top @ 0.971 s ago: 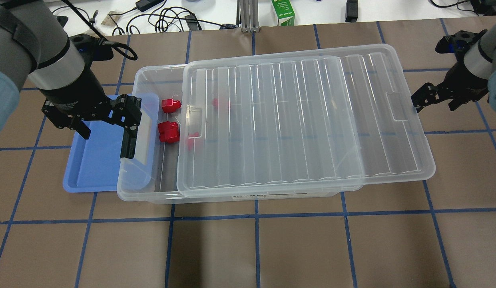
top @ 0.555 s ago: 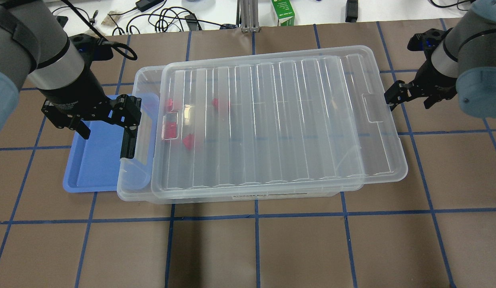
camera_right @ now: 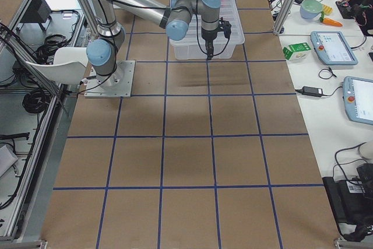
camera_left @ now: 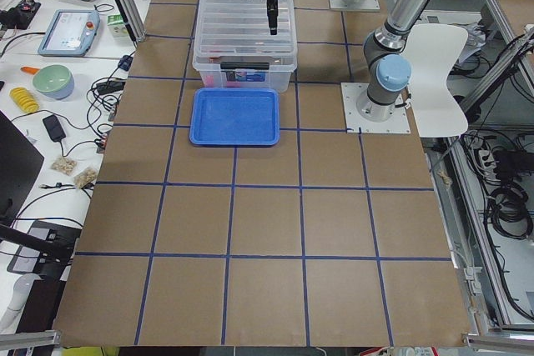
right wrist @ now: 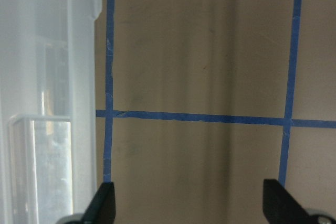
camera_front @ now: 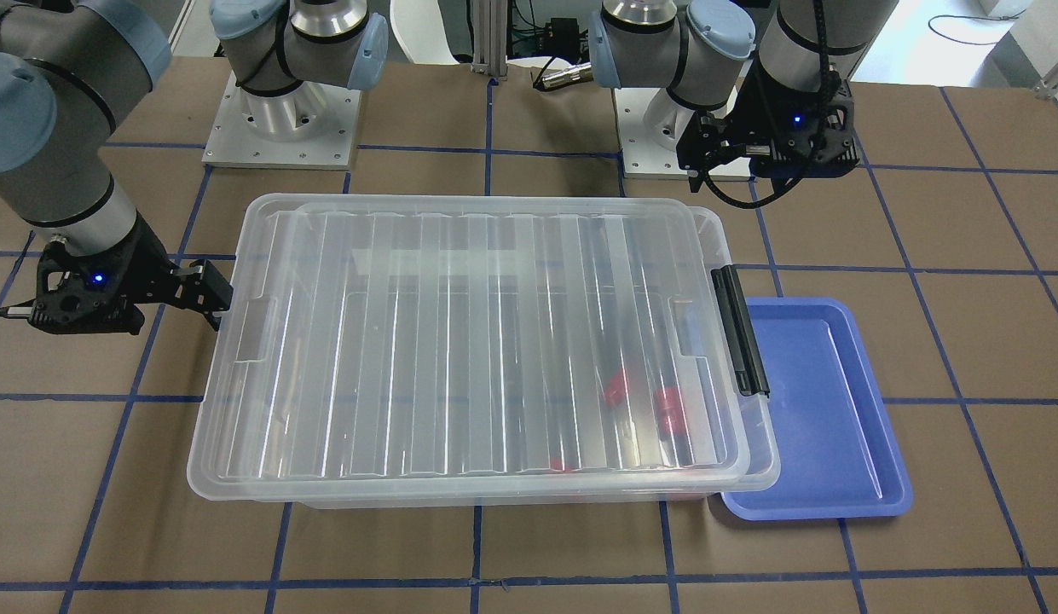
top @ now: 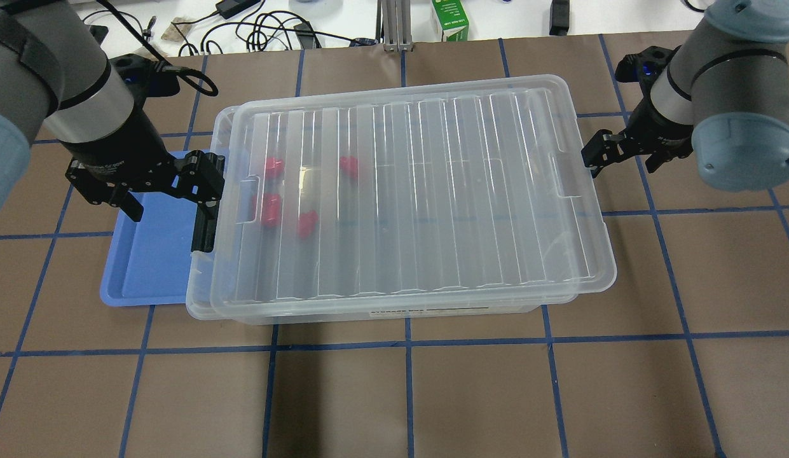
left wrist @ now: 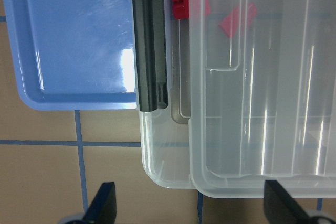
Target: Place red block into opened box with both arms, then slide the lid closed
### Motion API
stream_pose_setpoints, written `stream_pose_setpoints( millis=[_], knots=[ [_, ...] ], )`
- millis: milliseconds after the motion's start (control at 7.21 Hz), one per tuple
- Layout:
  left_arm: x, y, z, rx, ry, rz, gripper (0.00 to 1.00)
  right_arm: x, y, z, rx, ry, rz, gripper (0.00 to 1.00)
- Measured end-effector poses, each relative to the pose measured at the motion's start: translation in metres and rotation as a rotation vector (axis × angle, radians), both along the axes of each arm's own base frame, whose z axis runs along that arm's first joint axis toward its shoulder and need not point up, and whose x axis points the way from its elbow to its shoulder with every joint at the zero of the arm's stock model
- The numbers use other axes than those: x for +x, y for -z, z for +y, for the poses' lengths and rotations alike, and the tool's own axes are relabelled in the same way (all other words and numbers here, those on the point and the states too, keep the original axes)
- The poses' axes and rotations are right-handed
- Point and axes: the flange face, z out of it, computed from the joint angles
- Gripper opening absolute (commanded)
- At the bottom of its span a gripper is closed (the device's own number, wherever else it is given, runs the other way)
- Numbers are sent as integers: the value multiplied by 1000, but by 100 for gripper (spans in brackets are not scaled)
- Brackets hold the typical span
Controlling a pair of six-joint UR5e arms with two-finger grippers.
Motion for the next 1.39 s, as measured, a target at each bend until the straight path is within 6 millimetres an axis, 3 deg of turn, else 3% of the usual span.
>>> stream_pose_setpoints(
  millis=[832, 1109, 1387],
  knots=[
    [1, 0, 0, -1, -2, 1, 100, 12, -4, -3, -8, -28, 4, 100],
    [0, -2, 0, -3, -1, 3, 100, 8, -35, -10, -25, -27, 16, 100],
    [-1, -3, -2, -8, 0, 9, 100, 11, -93, 4, -8, -25, 14, 100]
  ],
)
